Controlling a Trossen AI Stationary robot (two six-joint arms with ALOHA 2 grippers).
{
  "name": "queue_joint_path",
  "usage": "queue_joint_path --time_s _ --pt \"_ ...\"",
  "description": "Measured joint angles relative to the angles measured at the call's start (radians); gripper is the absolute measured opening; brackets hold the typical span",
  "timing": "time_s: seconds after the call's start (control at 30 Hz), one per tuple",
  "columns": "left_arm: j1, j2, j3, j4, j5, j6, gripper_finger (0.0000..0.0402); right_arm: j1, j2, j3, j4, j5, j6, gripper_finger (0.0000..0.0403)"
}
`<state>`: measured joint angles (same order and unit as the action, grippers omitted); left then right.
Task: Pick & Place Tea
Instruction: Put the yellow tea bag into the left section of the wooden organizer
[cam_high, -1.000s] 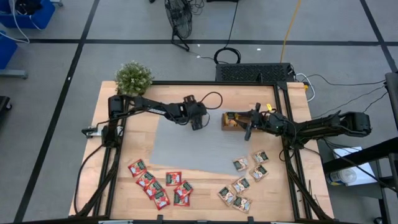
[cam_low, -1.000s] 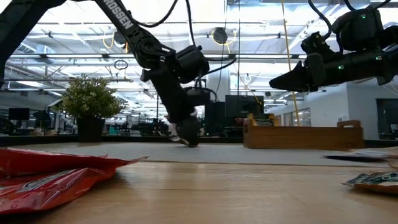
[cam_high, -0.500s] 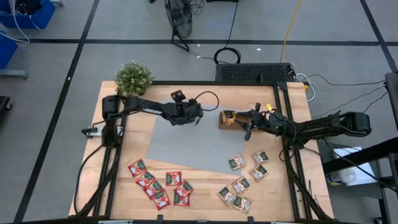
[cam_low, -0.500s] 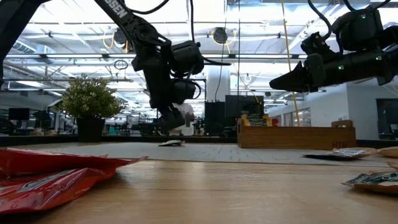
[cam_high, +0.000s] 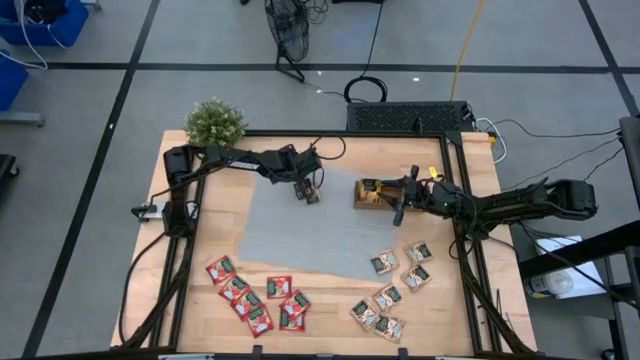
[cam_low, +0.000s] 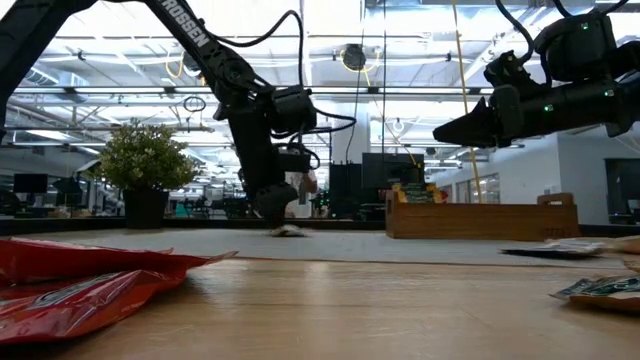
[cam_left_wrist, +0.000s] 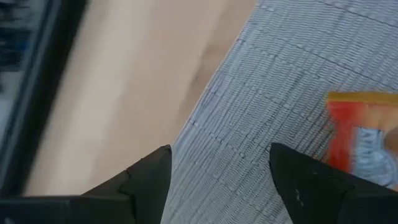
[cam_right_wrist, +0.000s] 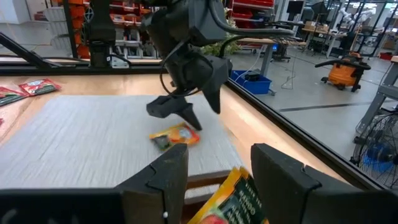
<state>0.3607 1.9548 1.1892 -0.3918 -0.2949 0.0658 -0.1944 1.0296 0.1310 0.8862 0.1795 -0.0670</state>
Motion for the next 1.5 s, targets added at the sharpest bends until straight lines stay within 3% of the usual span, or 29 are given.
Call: queue_joint_path --time_s 0.43,0.57,0.67,0.87,1.3,1.5 --pt "-0.080 -0.031 -0.001 -0.065 0.199 0.014 0.0271 0.000 0.000 0.000 0.000 0.001 -0.005 0.0160" --pt "-0.100 -0.062 0.000 -0.088 0.197 0.063 0.0271 0.000 0.000 0.000 0.000 0.002 -0.005 0.0160" --pt "-0.111 -0.105 -0.001 -0.102 0.208 0.013 0.0271 0.000 0.000 0.000 0.000 0.002 -0.005 0.0160" --pt "-0.141 -0.158 0.000 -0.086 0.420 -0.054 0.0271 0.000 -0.001 0.000 0.006 0.002 -0.005 0.0160" --pt "-0.144 -0.018 -0.001 -0.021 0.314 -0.102 0.0271 0.000 -0.001 0.000 0.007 0.001 -0.005 0.0160" --pt "-0.146 -0.009 -0.001 -0.015 0.320 -0.072 0.0270 0.000 -0.001 0.000 0.007 0.001 -0.001 0.0160"
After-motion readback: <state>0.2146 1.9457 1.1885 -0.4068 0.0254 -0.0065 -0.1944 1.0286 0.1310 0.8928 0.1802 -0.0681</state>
